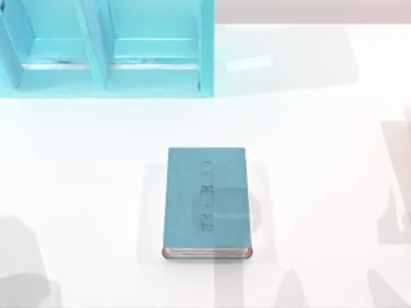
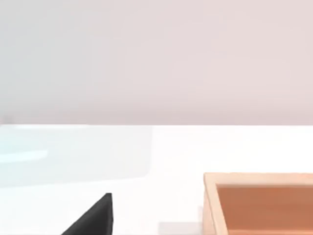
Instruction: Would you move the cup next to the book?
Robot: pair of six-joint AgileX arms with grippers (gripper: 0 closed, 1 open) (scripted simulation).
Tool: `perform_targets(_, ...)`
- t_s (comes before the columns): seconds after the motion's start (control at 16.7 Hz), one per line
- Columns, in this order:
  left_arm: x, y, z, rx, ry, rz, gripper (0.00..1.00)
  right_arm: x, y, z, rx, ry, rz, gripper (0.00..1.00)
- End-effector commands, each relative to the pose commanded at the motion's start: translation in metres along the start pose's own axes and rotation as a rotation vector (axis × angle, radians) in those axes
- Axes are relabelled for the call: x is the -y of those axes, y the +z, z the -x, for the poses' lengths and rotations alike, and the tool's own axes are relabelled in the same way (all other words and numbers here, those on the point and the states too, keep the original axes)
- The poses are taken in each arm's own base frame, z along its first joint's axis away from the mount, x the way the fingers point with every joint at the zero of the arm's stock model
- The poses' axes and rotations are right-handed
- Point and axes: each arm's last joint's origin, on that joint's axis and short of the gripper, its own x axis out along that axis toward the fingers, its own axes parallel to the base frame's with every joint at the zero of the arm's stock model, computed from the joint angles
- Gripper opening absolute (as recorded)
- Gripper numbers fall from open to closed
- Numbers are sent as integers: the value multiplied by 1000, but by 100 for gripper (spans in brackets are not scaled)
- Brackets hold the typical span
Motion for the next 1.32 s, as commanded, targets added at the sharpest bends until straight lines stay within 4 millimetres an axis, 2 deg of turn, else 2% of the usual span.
perform_targets(0.24, -40, 44, 12, -22, 13, 270, 0, 0, 0, 0, 0, 0, 0, 100)
perform_targets(0.42, -62, 90, 19, -23, 21, 495, 0, 0, 0, 0, 0, 0, 0, 100)
perform_targets(0.6, -73, 141, 25, -13, 19, 702, 0, 0, 0, 0, 0, 0, 0, 100)
perform_targets(0.78, -73, 191, 31, 3, 8, 873, 0, 0, 0, 0, 0, 0, 0, 100)
perform_targets(1.02, -58, 249, 43, 37, -10, 1061, 0, 0, 0, 0, 0, 0, 0, 100)
perform_targets(1.32, -31, 294, 58, 84, -40, 1232, 0, 0, 0, 0, 0, 0, 0, 100)
